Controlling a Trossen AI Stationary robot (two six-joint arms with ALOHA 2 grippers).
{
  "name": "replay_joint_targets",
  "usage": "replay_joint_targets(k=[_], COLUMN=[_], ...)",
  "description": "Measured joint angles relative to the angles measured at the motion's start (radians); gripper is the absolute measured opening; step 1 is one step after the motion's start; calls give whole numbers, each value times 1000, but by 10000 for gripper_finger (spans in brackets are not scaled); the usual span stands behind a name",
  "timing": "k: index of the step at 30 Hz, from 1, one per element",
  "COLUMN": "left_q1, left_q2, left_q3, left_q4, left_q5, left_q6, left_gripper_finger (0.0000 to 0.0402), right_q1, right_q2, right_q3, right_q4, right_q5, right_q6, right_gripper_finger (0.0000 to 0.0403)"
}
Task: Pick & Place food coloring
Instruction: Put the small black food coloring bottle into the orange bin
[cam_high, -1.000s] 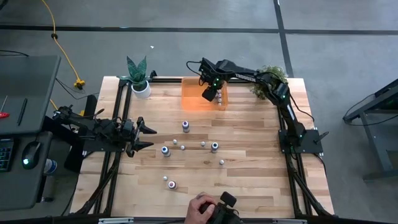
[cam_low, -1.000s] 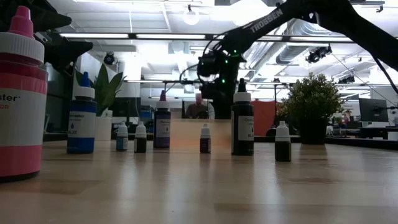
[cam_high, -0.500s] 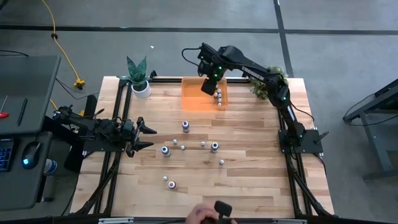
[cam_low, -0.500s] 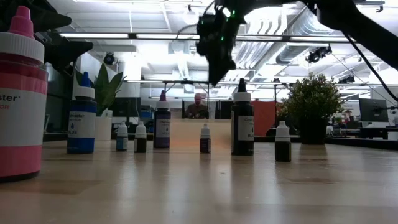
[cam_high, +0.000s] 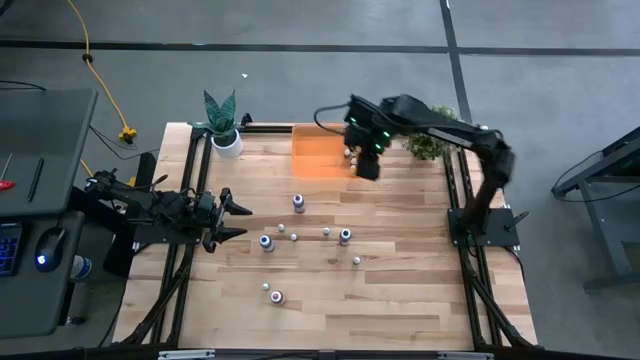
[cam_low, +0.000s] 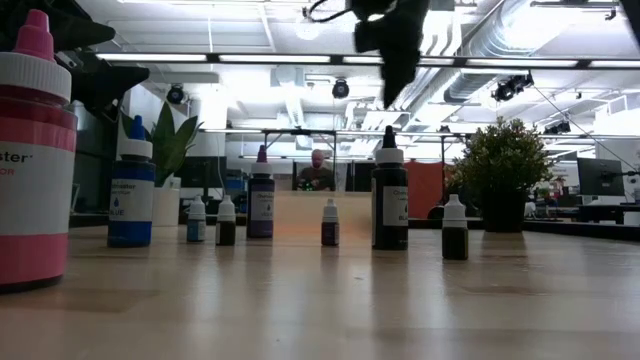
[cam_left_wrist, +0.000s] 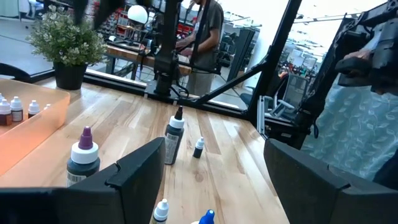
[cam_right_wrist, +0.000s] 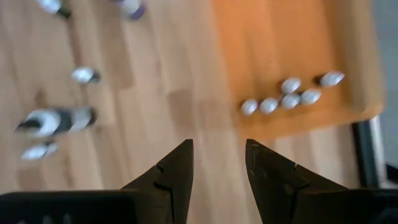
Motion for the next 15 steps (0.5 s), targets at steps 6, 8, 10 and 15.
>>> replay_joint_targets(k=[6, 8, 10, 15], left_q1=[0, 0, 0, 0], left_q2=[0, 0, 0, 0], left_q3=[0, 0, 0, 0], left_q4=[0, 0, 0, 0], left_q5=[0, 0, 0, 0], left_q6=[0, 0, 0, 0], left_gripper_finger=[271, 271, 271, 271], right_q1=[65, 89, 115, 213], right_q2=[-249, -324, -390, -499], right_q3=[-316, -409, -495, -674], right_q4=[64, 83, 101, 160], right_q5=[-2, -1, -1, -5], right_q6=[83, 111, 135, 209], right_gripper_finger=[136, 136, 136, 136])
